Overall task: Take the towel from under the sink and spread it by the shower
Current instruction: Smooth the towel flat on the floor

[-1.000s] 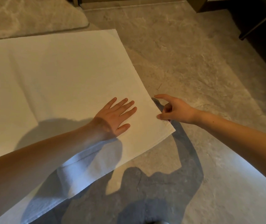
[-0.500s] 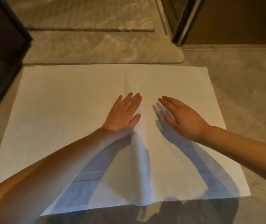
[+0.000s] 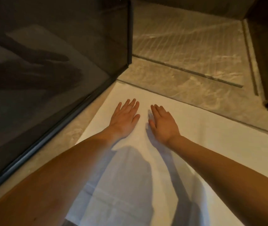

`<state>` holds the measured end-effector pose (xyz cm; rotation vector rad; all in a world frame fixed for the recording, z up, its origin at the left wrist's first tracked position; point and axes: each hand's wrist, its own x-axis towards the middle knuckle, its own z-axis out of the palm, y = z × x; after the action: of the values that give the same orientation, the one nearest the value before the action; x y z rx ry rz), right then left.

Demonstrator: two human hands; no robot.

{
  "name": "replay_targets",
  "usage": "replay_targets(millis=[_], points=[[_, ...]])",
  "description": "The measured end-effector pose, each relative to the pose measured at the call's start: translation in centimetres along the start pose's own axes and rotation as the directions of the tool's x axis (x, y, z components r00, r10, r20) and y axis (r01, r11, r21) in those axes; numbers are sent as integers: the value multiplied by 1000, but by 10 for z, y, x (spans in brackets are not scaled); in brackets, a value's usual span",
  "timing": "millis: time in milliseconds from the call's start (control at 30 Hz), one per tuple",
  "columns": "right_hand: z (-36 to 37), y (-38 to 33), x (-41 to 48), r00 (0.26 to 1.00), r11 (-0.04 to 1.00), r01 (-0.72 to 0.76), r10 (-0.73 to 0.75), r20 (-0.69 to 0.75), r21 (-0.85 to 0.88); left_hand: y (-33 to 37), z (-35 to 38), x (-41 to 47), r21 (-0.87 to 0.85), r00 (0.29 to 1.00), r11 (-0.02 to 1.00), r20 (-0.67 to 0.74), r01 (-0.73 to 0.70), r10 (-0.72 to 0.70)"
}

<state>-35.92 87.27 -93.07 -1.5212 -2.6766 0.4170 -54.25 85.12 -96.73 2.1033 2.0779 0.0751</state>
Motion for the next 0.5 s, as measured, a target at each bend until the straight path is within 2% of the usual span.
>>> replay_targets(millis=[133, 200, 500], points=[[36, -27, 10, 989, 990, -131, 134, 57, -60, -42, 11, 3, 28, 998, 999, 48, 34, -36], [52, -33, 10, 979, 977, -199, 201, 29, -71, -56, 15, 2, 47, 999, 999, 35, 10, -12], [59, -37, 11, 974, 974, -225, 225, 1, 18, -64, 14, 2, 10, 999, 1000, -43, -19, 20]])
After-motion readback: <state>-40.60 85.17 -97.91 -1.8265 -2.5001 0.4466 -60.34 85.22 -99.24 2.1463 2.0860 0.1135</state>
